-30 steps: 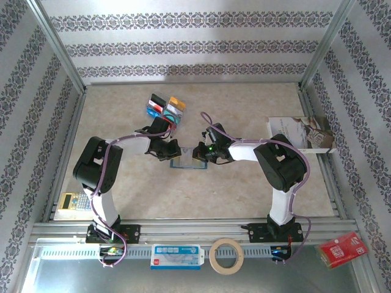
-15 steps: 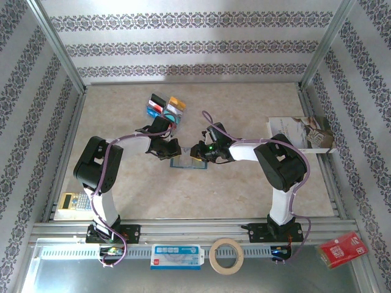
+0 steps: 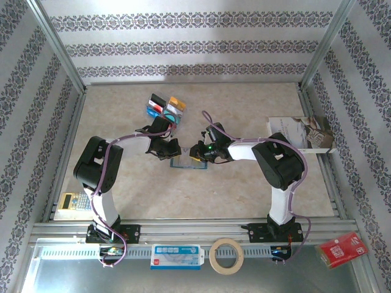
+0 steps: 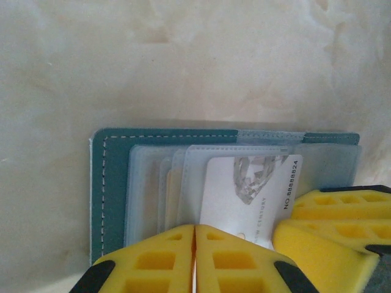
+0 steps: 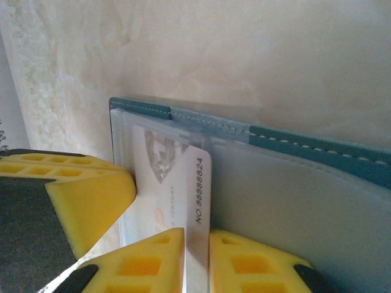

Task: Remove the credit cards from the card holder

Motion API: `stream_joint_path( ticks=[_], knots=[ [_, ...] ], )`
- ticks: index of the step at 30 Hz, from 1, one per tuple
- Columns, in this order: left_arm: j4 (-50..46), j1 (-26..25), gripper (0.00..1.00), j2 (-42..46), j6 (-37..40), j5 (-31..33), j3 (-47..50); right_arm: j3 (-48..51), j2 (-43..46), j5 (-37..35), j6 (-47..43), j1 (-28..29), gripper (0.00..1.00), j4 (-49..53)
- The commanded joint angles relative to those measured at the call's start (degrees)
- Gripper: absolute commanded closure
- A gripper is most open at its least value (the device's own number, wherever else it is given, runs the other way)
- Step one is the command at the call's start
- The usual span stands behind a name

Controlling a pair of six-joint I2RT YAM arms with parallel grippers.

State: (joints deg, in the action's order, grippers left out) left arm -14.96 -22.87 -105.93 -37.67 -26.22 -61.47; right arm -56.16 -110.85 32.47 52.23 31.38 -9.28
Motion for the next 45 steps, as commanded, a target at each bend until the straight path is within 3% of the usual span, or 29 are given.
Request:
stream_joint_path(
  ticks=[1, 17, 22, 29, 37, 45],
  knots=[
    [-3.37, -0.24, 0.90, -1.96, 1.02, 4.03, 2.23, -0.58, -1.34, -1.28, 1.21, 0.62, 0.82, 0.78],
    [-2.97, 0.39, 0.85, 0.34, 0.25, 6.22, 2.96, 6.48, 5.58, -6.35, -0.79, -2.74, 1.00, -0.80],
    [-1.51, 0.70, 0.79, 3.45, -0.14, 5.14, 2.42, 9.52, 11.18, -7.02, -3.32, -4.07, 1.00, -3.28],
    [1.43, 4.66, 0.60, 14.60, 0.30, 8.67, 3.89, 8.76, 18.70, -4.91, -8.08, -4.34, 1.00, -4.77],
    [20.22, 11.08, 0.30, 25.12, -9.25, -5.75, 12.69, 3.80, 17.36, 4.48, -6.94, -4.31, 1.00, -10.88],
    [45.64, 11.42, 0.23, 25.55, -21.80, -12.98, 19.43, -2.25, 14.53, 11.45, -1.35, -2.98, 1.00, -16.10]
  ],
)
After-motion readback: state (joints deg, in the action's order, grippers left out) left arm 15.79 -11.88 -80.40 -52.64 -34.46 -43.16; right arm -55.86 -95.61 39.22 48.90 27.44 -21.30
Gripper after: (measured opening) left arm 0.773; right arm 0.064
